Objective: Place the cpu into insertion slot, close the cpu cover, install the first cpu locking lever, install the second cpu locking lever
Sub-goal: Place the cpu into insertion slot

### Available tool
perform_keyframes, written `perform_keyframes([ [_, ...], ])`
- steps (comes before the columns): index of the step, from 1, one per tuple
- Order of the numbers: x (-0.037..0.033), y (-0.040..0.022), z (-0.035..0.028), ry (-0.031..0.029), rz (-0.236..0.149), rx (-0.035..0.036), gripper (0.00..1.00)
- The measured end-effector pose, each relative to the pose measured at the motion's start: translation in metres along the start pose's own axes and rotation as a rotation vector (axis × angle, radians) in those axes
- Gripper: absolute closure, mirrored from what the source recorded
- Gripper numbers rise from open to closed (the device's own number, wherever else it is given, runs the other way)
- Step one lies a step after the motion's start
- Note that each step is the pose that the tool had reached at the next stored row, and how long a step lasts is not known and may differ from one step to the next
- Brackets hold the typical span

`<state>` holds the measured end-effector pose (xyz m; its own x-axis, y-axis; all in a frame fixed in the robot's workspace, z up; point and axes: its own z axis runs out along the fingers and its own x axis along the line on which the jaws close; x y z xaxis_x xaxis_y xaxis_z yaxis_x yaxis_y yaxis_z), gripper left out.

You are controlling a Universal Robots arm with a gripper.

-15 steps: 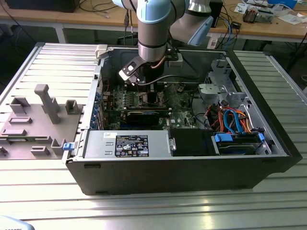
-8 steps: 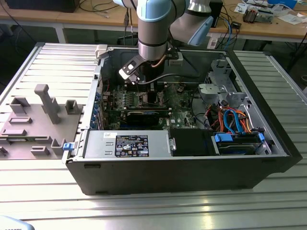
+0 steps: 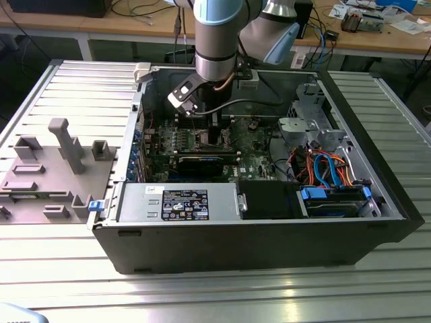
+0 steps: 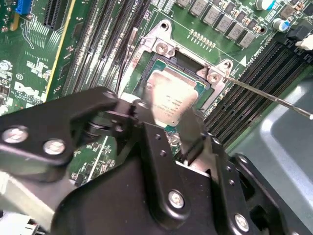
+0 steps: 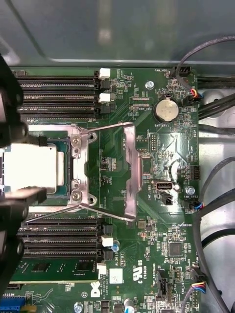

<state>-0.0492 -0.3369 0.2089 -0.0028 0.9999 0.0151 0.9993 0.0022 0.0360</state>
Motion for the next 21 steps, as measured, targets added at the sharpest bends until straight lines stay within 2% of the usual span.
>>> perform_keyframes([
  [1,0.0000,0.0001,-0.0002,-0.0012,0.000,0.0000,0.53],
  [2,0.0000,0.0002,-0.0002,-0.0028,0.000,0.0000,0.65],
  [3,0.0001,0.0004,-0.0002,-0.0059,-0.001,0.0002,0.71],
  [4,0.0000,0.0005,-0.0002,-0.0085,-0.002,0.0004,0.71],
  [5,0.0000,0.0006,-0.0003,-0.0115,-0.003,0.0008,0.77],
  [6,0.0000,0.0006,-0.0002,-0.0148,-0.004,0.0012,0.77],
  [7,0.0000,0.0008,-0.0002,-0.0176,-0.005,0.0016,0.89],
  [8,0.0000,0.0009,-0.0002,-0.0207,-0.007,0.0024,0.89],
  [10,0.0000,0.0016,-0.0002,-0.0227,-0.010,0.0052,0.89],
  [18,-0.0003,0.0035,0.0039,-0.0231,-0.016,0.0260,0.89],
  [21,-0.0005,0.0041,0.0045,-0.0229,-0.016,0.0297,0.89],
])
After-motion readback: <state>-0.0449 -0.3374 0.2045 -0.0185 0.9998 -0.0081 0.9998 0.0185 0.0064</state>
